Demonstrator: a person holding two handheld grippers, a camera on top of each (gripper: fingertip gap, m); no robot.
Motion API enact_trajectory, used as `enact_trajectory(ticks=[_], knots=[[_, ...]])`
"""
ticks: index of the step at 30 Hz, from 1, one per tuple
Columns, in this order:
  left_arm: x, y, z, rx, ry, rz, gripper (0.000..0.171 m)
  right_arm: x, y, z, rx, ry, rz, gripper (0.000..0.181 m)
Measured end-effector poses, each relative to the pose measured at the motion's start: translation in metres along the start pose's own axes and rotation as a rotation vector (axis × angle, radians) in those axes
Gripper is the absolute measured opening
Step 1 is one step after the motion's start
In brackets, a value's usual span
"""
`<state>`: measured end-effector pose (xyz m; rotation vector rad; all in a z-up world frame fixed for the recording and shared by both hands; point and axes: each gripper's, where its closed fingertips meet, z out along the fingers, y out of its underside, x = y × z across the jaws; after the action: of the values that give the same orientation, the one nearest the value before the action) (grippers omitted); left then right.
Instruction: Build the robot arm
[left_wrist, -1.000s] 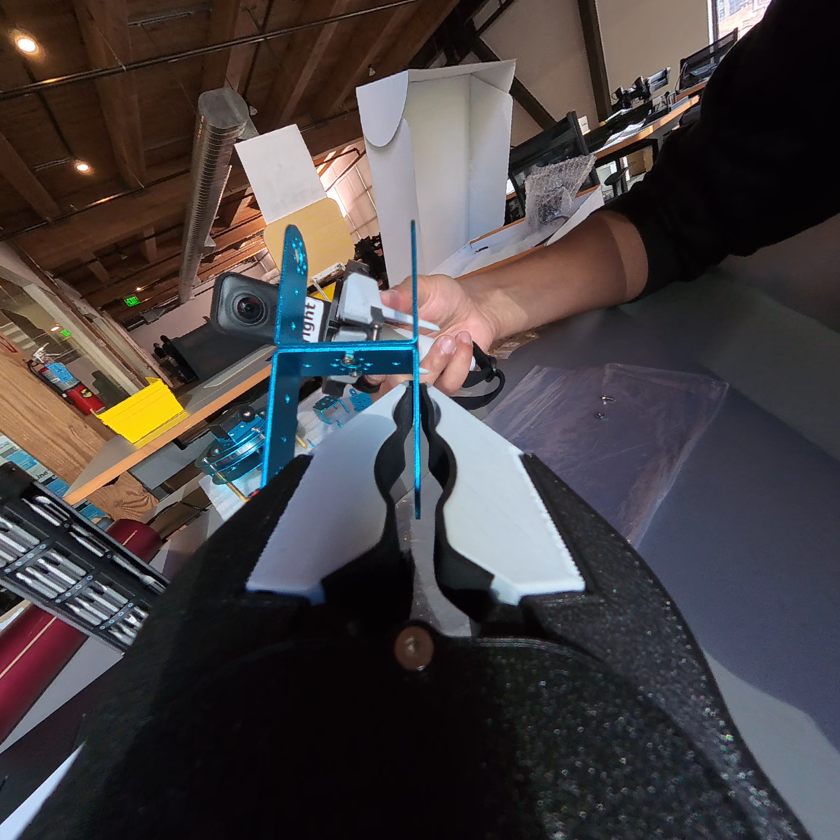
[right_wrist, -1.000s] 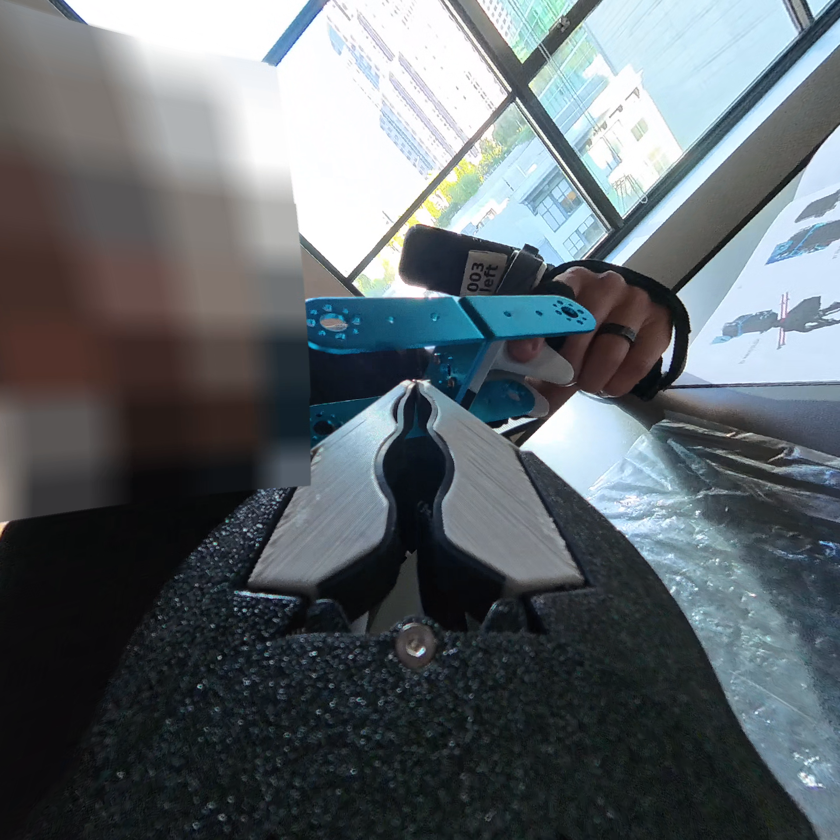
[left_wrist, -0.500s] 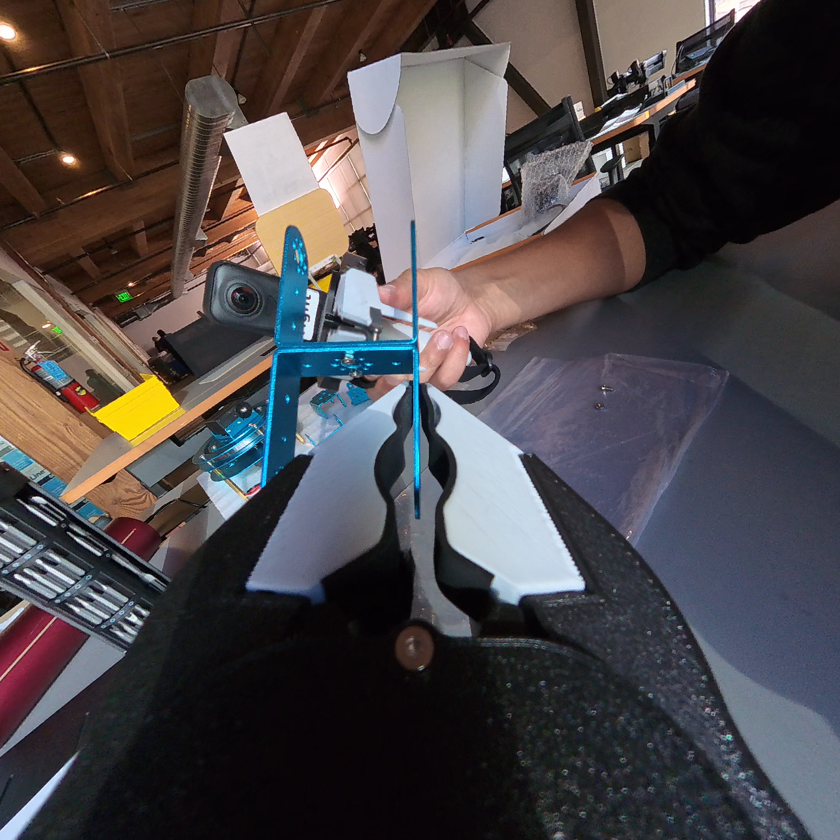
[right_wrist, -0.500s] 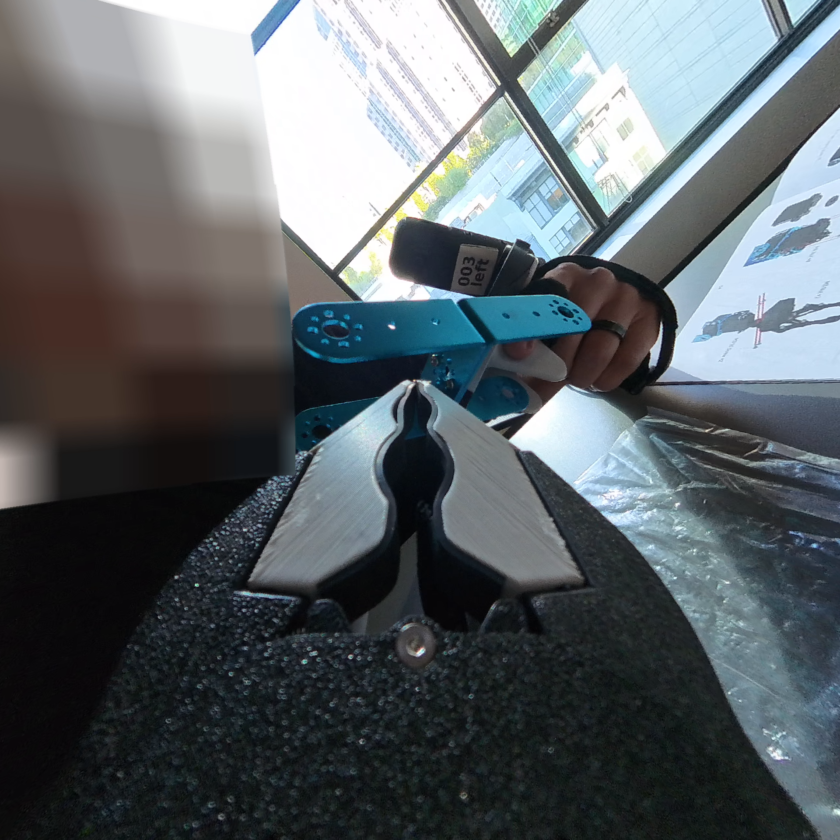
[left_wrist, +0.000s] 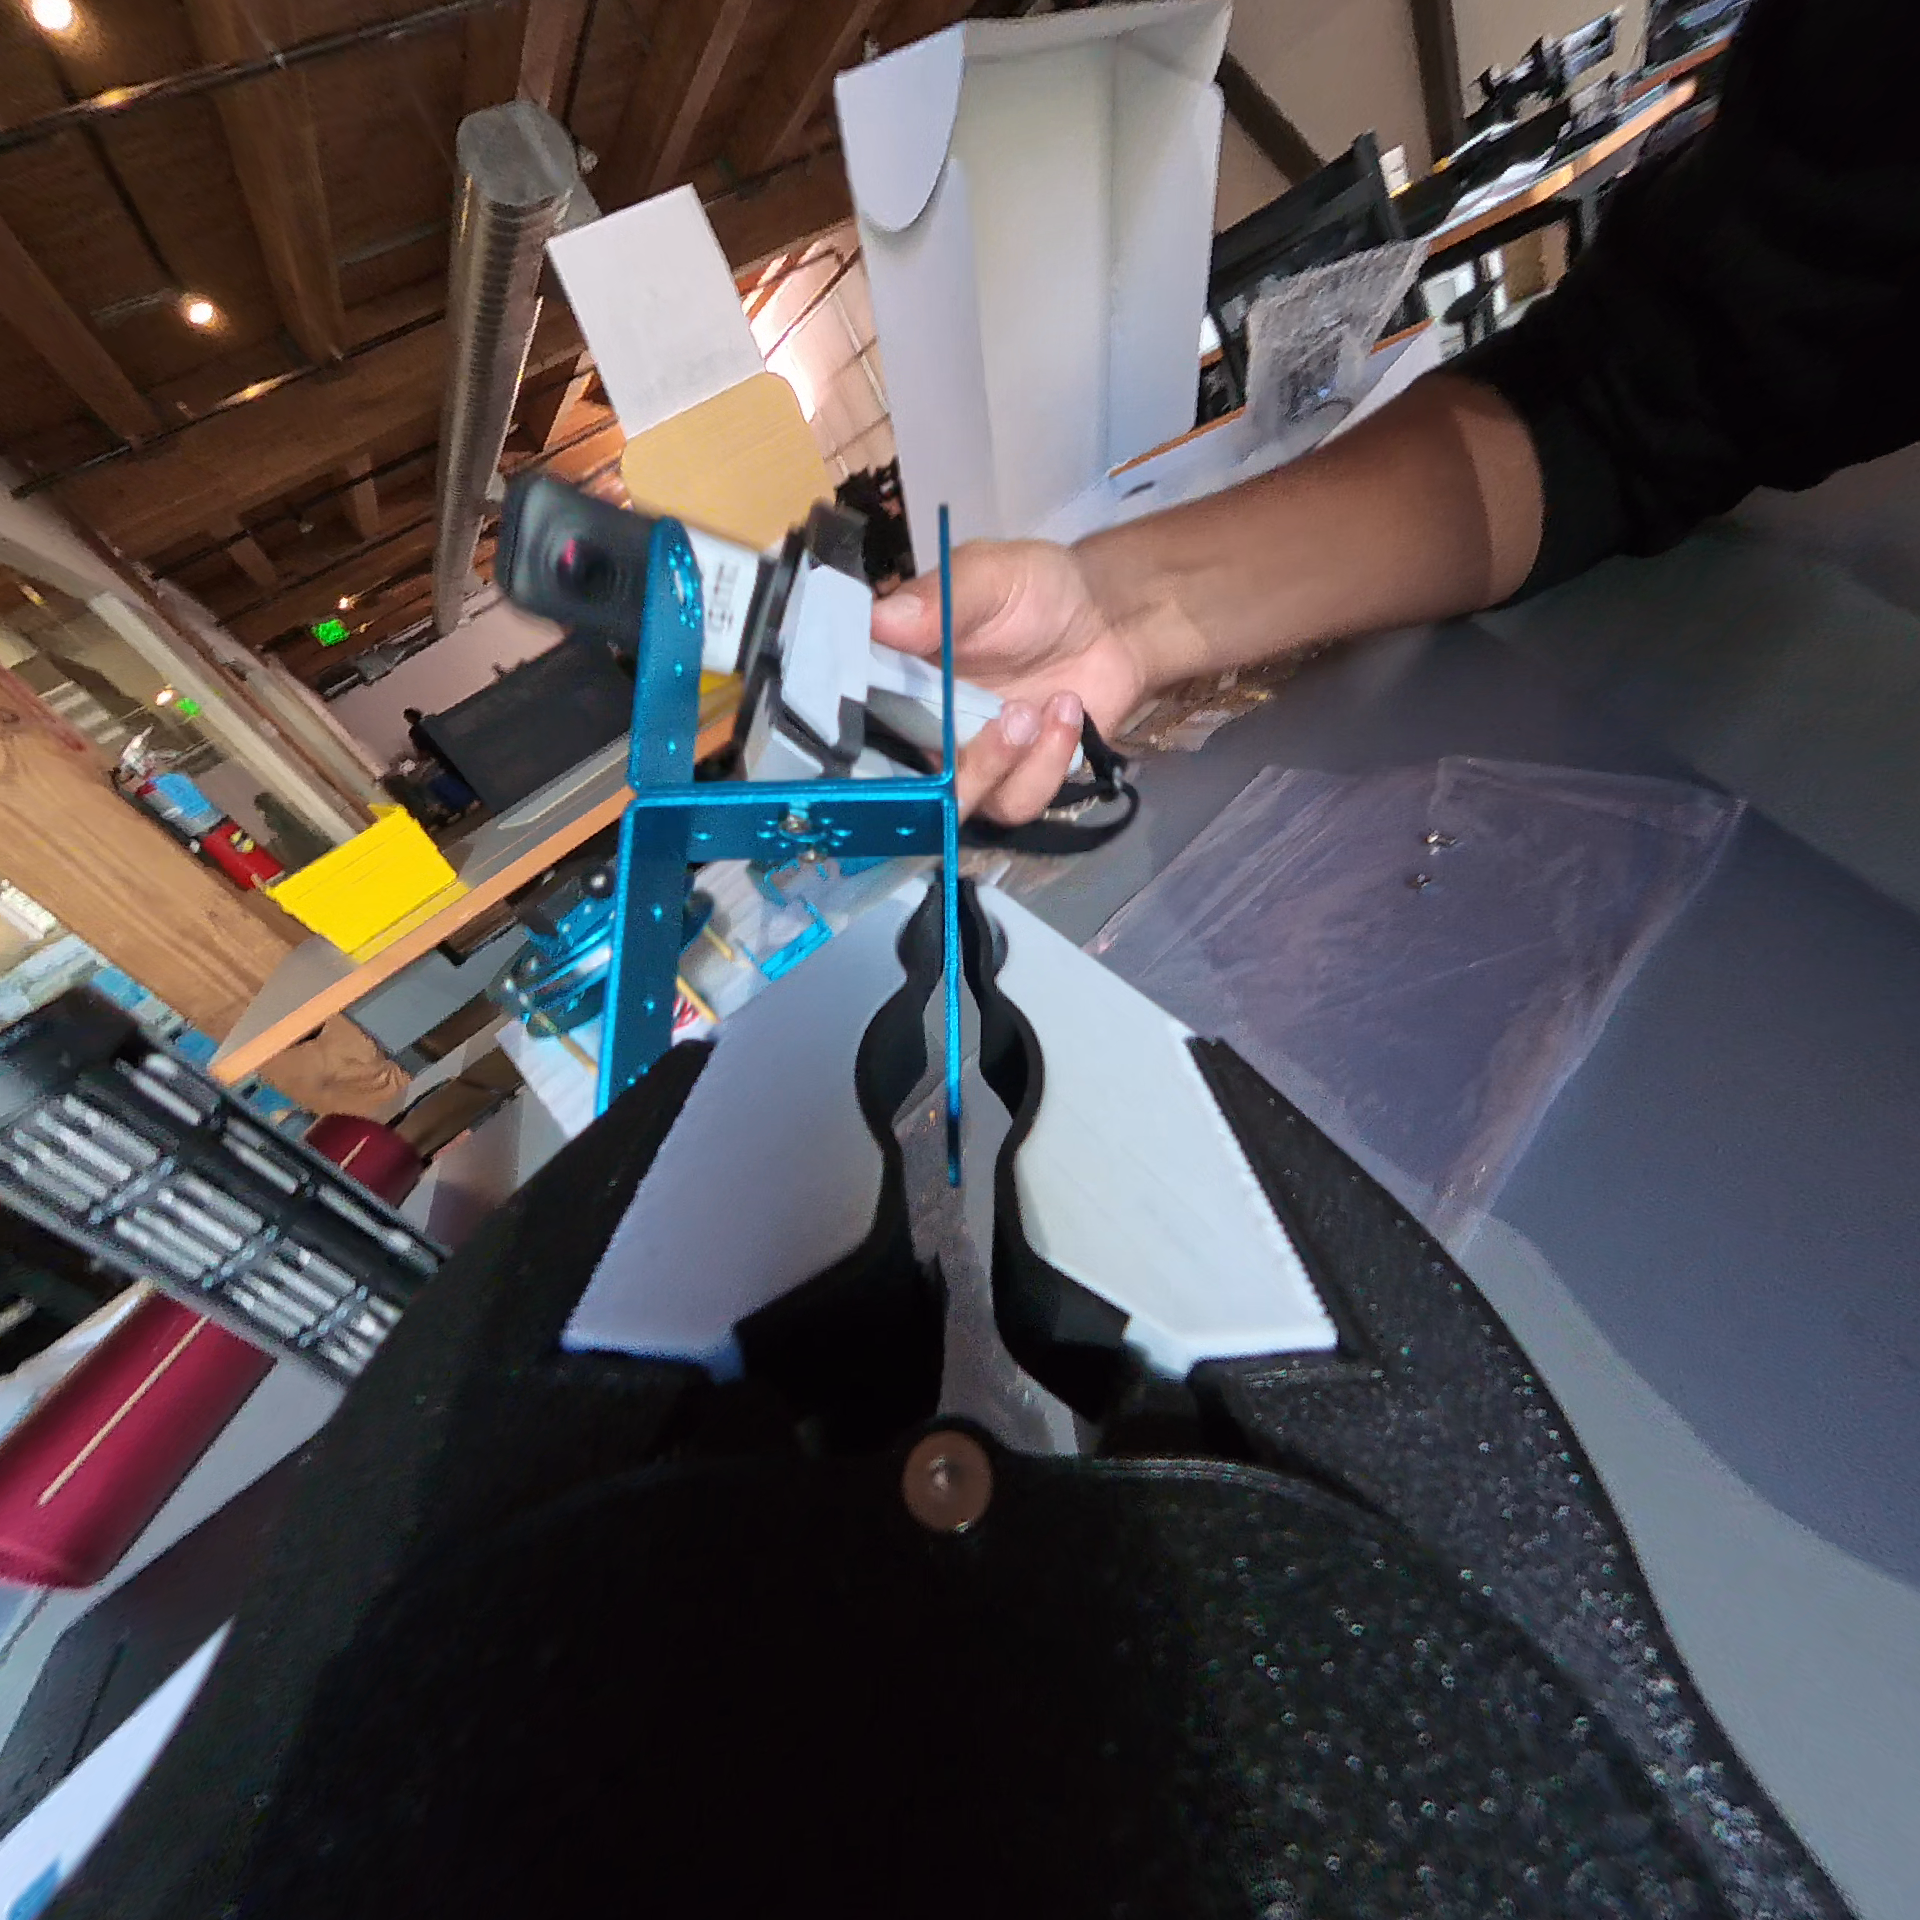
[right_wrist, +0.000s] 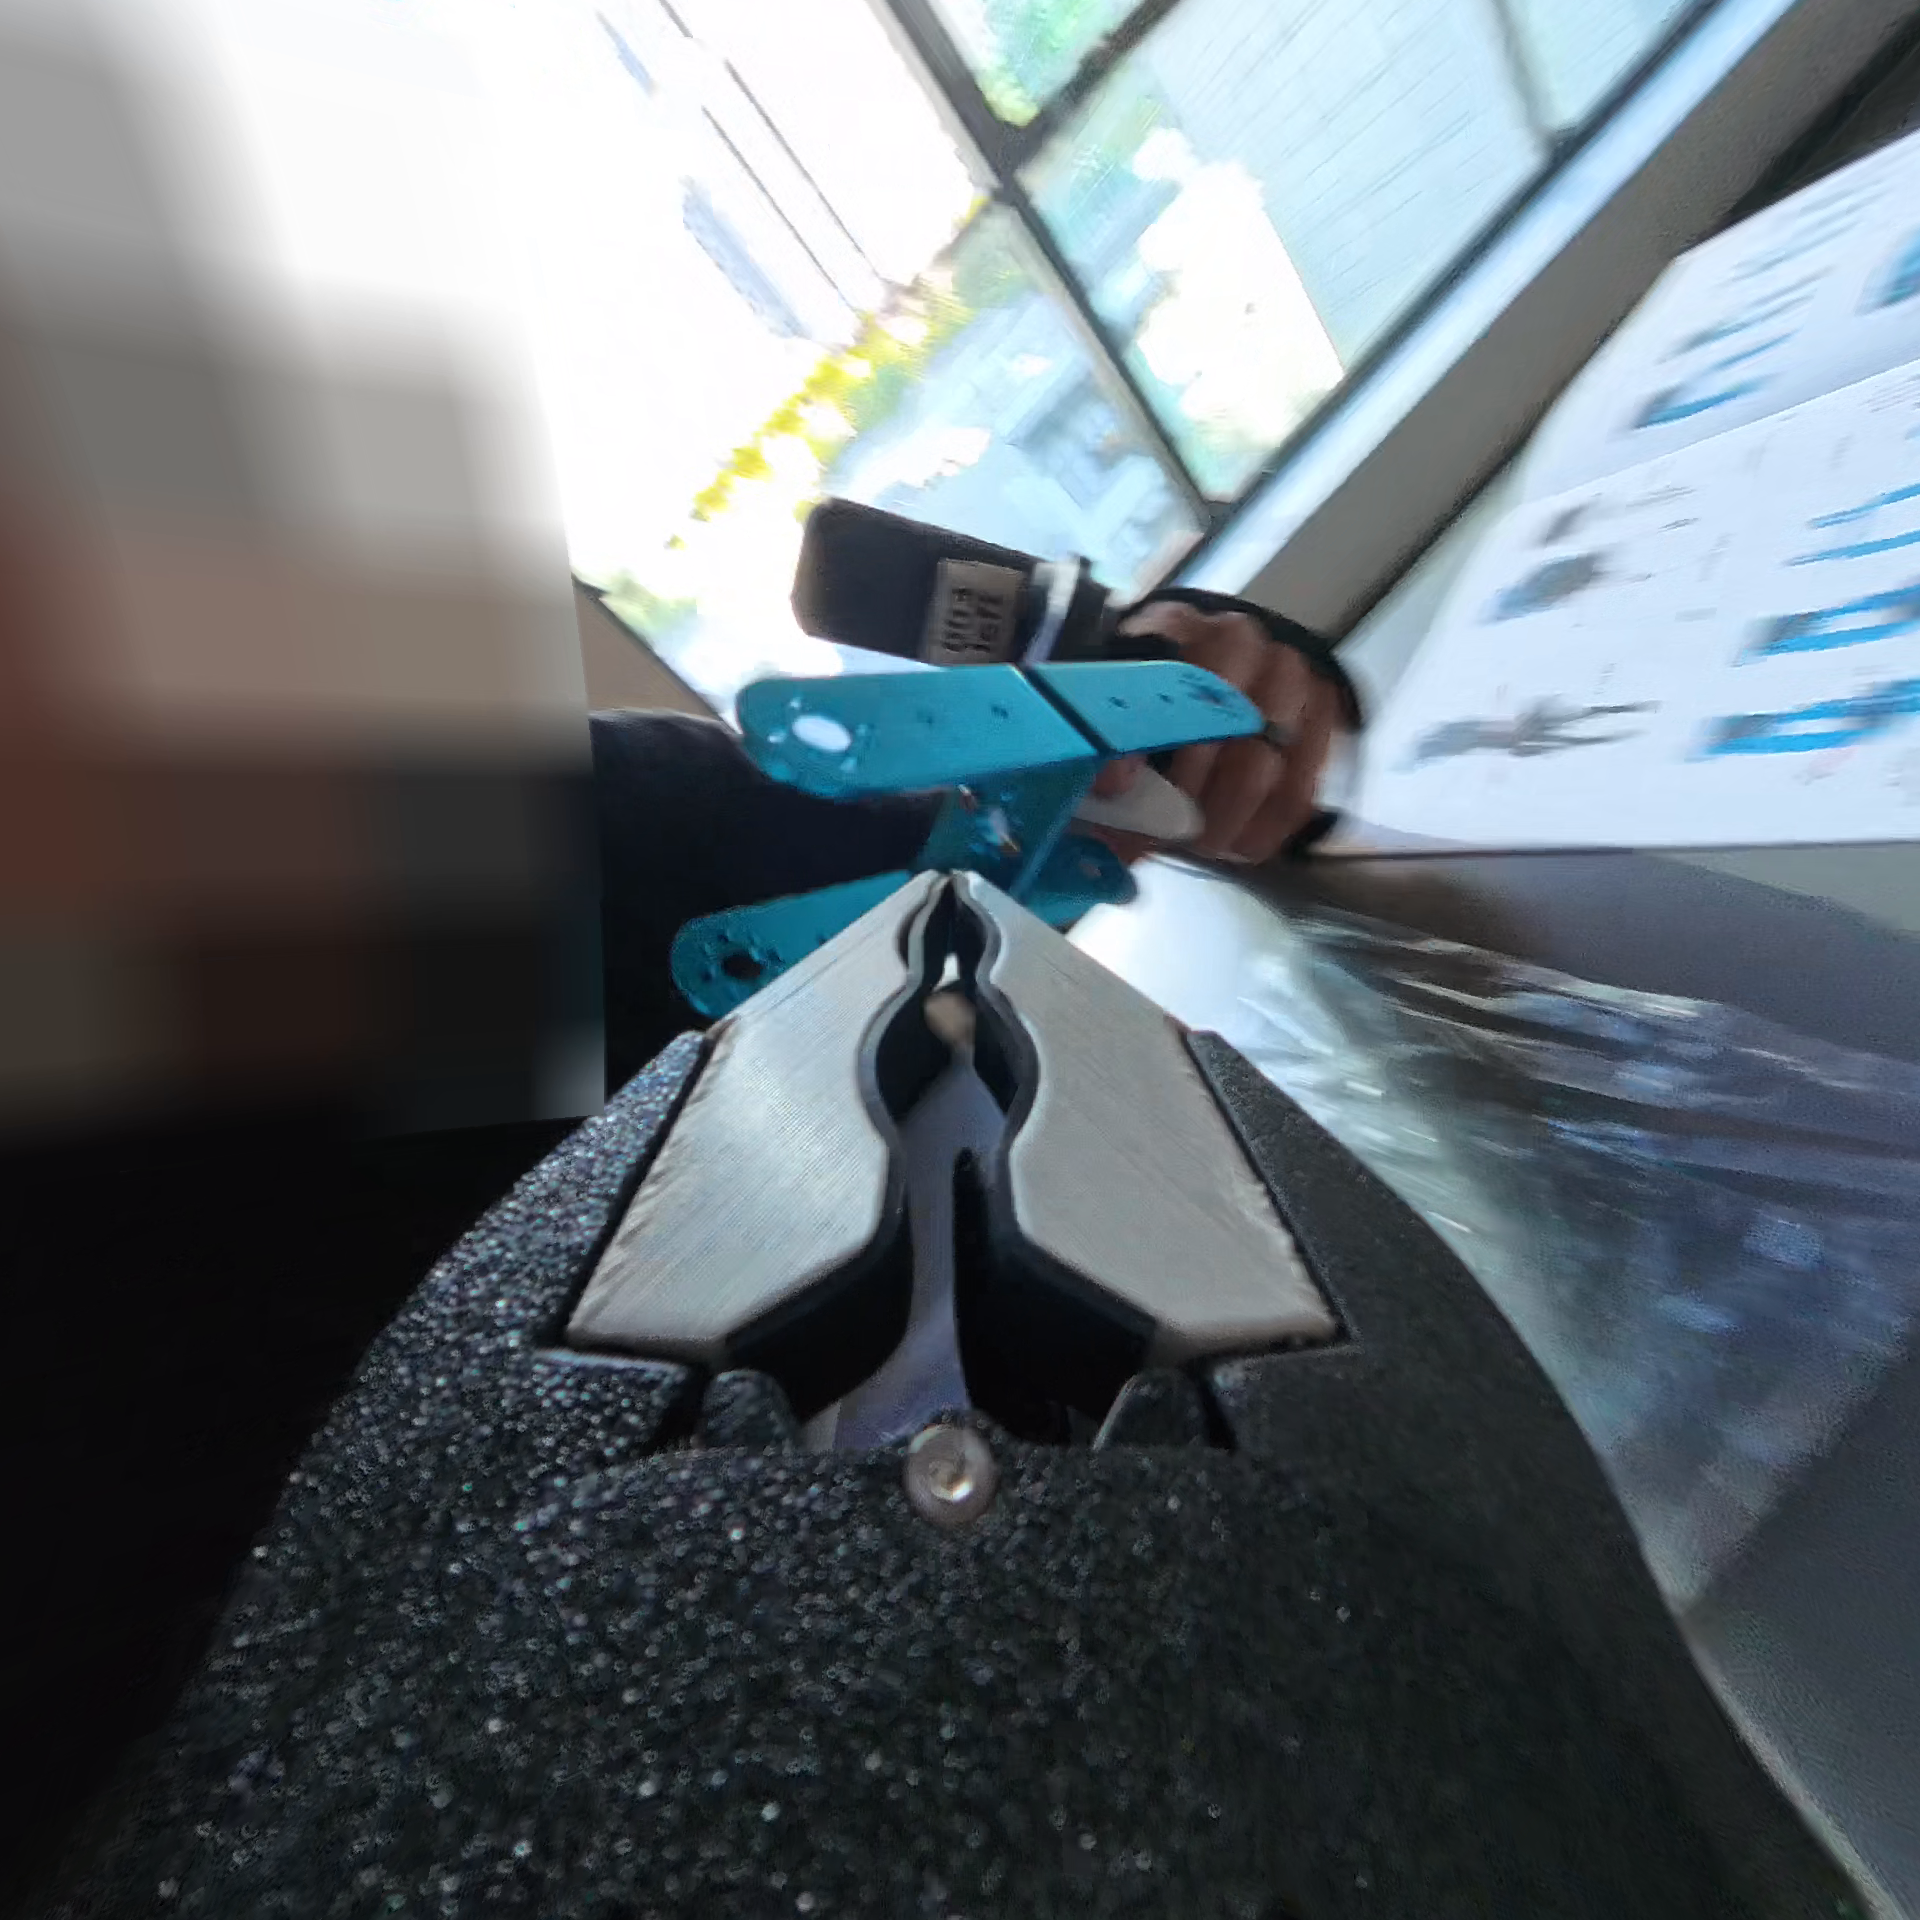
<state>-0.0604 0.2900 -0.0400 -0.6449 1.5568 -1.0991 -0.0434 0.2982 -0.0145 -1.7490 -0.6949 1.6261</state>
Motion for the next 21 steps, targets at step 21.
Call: enact_trajectory(ticks=[21], knots=[[-0.02, 0.039, -0.008, -0.155, -0.09, -0.029, 0.001, 0.078, 0.124, -0.044, -0.746, 0.485, -0.295, 0.014]])
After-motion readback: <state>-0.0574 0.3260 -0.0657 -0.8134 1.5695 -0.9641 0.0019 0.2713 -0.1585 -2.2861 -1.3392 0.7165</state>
